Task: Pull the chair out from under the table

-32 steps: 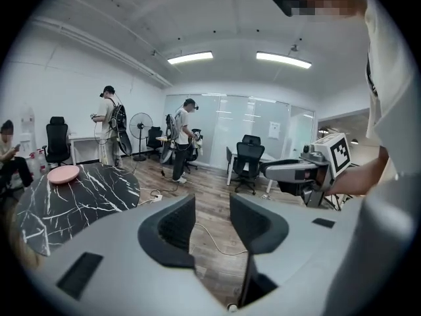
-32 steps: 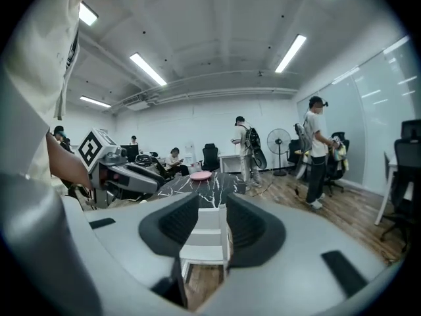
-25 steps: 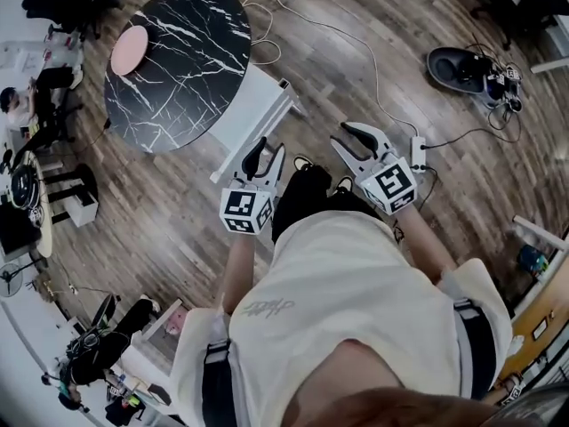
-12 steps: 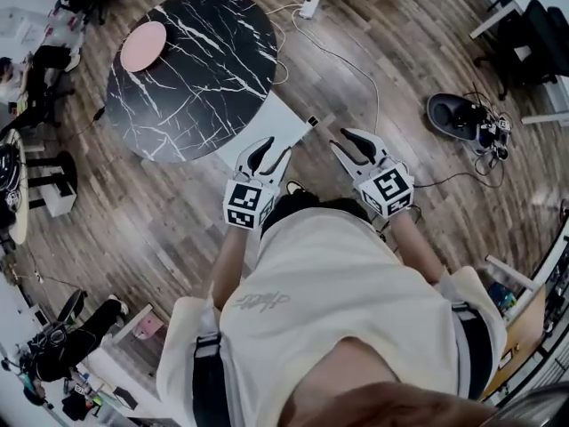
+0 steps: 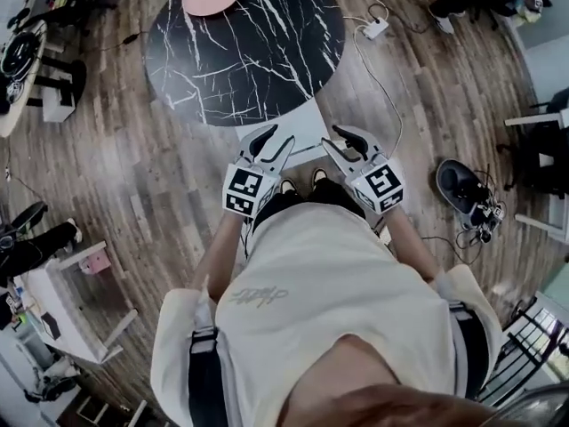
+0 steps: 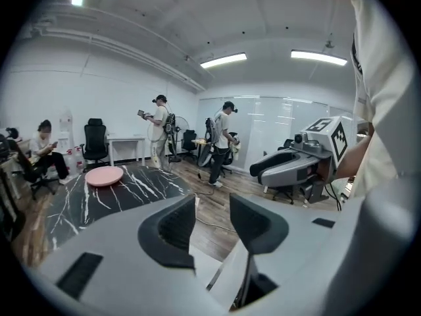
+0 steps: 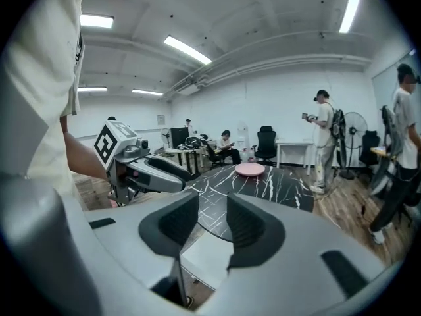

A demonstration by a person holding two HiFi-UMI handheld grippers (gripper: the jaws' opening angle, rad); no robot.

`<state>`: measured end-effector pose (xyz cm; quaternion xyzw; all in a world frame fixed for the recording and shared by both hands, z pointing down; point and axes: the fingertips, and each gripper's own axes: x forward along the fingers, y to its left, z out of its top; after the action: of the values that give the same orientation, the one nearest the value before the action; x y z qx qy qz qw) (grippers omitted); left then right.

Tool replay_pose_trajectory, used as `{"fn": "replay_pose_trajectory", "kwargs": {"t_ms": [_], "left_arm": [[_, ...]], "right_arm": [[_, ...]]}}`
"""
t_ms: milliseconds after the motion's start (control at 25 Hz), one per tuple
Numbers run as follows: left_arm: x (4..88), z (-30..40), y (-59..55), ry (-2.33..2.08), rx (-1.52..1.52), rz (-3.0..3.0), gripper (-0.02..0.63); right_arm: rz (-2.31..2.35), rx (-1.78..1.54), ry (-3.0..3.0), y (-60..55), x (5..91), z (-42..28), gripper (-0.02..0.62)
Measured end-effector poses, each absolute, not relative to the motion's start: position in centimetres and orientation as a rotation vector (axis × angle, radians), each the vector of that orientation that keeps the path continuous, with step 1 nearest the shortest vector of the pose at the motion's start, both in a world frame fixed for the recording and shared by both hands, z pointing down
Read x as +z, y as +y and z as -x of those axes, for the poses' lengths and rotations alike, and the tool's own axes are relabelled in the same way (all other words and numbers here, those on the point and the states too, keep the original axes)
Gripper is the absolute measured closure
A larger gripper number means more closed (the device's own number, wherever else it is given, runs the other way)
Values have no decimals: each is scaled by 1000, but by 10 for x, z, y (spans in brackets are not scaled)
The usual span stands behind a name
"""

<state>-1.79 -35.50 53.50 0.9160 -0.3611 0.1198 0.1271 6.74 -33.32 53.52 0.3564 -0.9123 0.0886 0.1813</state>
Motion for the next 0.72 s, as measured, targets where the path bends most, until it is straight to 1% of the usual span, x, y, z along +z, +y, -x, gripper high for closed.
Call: {"fn": "replay_pose_trajectory", "kwargs": {"t_ms": [320, 480, 560, 720], "left_arm": [[544, 58, -348, -1329, 416, -2450, 422], [537, 70, -354, -1414, 260, -2318, 422], [533, 75, -353, -1449, 229, -2291, 422], [538, 77, -350, -1492, 403, -2351, 423]], "right_arm": [[-651, 183, -2653, -360, 547, -42, 459], [-536, 158, -2681, -365, 547, -30, 459], [-500, 174, -2690, -363, 554, -27, 459], [-439, 187, -2685, -361, 564, -20, 458]]}}
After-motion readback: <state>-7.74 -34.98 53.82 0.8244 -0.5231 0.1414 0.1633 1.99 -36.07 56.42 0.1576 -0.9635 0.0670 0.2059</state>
